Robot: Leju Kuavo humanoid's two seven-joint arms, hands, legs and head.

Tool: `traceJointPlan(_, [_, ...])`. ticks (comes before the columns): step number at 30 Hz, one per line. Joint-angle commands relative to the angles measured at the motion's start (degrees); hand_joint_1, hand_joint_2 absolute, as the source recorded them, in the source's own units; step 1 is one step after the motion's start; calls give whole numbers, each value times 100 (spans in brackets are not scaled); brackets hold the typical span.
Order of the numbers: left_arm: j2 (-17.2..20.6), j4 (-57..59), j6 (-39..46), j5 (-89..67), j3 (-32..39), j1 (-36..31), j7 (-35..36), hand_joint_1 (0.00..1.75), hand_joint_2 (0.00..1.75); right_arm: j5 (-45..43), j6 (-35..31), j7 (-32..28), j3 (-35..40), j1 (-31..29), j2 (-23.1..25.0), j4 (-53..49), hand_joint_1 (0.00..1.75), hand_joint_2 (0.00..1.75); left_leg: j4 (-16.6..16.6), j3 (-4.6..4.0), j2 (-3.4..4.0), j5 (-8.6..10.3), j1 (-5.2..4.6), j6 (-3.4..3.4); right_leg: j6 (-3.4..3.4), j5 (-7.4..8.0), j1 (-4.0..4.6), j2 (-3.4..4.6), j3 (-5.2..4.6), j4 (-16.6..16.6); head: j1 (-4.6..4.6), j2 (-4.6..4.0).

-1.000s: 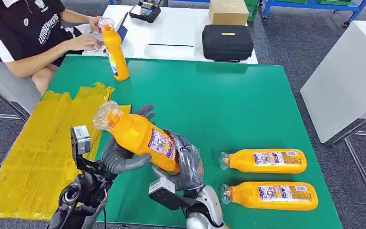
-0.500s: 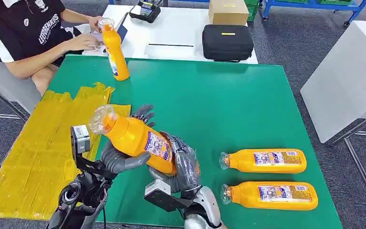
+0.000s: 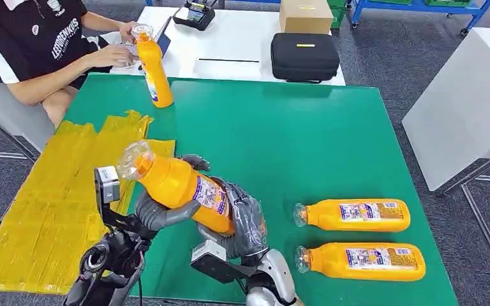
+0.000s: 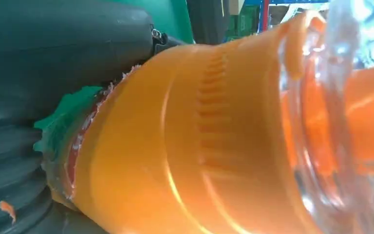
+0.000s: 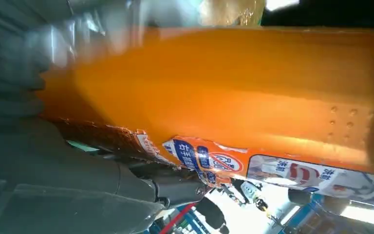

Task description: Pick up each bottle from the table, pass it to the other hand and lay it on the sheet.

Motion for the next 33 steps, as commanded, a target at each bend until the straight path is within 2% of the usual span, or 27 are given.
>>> traceJointPlan(1, [49,475,12,28,-99,-339,-3,175,175,36,28,-32,-3,-110,-29,247,175,175,-4,12,-3,-3,1,-5,-5,-5,2,-9,13,-3,-2,0])
traceJointPlan(11, [75,554,-10,60,-81,-312,-63,175,175,105,-51,-54,-61,-33,-74,147,175,175,-5,28,-4,-10,1,-9,-9,-12,3,-14,29,-4,0,0])
traceJointPlan(12, [96,513,19,43,-45,-245,-119,175,175,-44,-37,-146,-101,15,-58,47,159,175,-5,26,-2,-9,1,-9,-8,-11,3,-11,27,-4,0,0])
traceJointPlan(13, [164,431,65,-6,8,-116,-207,175,175,-255,3,-254,-135,106,-35,-127,3,175,-6,34,-3,-13,1,-11,-10,-15,3,-14,35,-3,0,0])
traceJointPlan(16, [266,311,225,-227,346,188,-511,175,175,-712,-28,-586,-36,187,-31,-340,0,175,-9,41,13,-18,0,-12,-12,-16,2,2,36,-5,0,0])
traceJointPlan(18, [350,96,413,-357,760,415,-648,175,175,-1282,209,-769,62,58,-87,-592,0,175,-6,17,26,-10,-1,-8,-7,-3,0,20,12,-3,-2,0])
traceJointPlan(19, [367,-55,509,-469,927,486,-661,175,175,-1434,222,-756,57,28,-150,-833,0,175,-7,31,32,-17,-1,-11,-10,-9,0,23,23,-2,2,0])
traceJointPlan(22, [355,-382,816,-684,1139,495,-587,175,175,-1799,477,-684,-96,75,-309,-1598,0,175,2,3,27,-11,0,-10,-8,-5,1,16,-5,8,-2,0])
traceJointPlan(26, [361,-467,930,-788,1162,506,-568,175,175,-1835,515,-671,-177,126,-385,-1772,0,175,0,7,5,-8,3,-7,-7,-8,3,-2,5,2,0,0])
traceJointPlan(33, [303,-132,2500,-2845,1292,290,-958,175,175,-2310,342,-1149,-475,314,-434,-2159,0,175,-3,7,-4,-4,1,-6,-6,-7,1,-9,11,0,2,0])
